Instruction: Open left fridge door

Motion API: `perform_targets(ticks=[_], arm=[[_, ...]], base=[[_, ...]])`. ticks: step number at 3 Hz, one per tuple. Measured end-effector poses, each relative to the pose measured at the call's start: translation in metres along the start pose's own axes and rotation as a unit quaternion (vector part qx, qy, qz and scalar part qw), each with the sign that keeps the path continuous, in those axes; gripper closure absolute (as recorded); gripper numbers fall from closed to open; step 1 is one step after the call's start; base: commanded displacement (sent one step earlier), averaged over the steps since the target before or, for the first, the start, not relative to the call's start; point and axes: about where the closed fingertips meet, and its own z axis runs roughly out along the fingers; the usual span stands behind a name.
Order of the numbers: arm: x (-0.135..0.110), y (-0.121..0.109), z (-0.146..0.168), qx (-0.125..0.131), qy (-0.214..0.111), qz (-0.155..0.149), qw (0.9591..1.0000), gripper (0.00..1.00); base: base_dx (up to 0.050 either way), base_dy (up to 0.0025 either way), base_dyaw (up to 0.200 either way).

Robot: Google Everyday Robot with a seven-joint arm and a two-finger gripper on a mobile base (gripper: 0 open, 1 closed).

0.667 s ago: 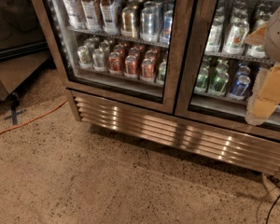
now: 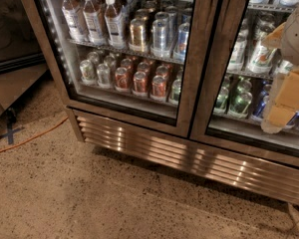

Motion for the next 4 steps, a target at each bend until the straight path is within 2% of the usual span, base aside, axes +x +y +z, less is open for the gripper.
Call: perform_targets(ticks=[1, 2, 3, 4], arm=[[0.0000, 0.0000, 0.0000, 0.000, 0.000, 0.000, 1.0000, 0.00], [0.0000, 0.0000, 0.0000, 0.000, 0.000, 0.000, 1.0000, 0.00], [0.0000, 0.0000, 0.0000, 0.000, 0.000, 0.000, 1.0000, 0.00], [-0.0001, 0.0000, 0.0000, 0.000, 0.000, 0.000, 1.0000, 0.00]], base=[[0.050, 0.00001, 0.000], [0.038, -0.00250, -0.129], [0.000, -0.00002, -0.196], [0.000, 0.00000, 0.000]])
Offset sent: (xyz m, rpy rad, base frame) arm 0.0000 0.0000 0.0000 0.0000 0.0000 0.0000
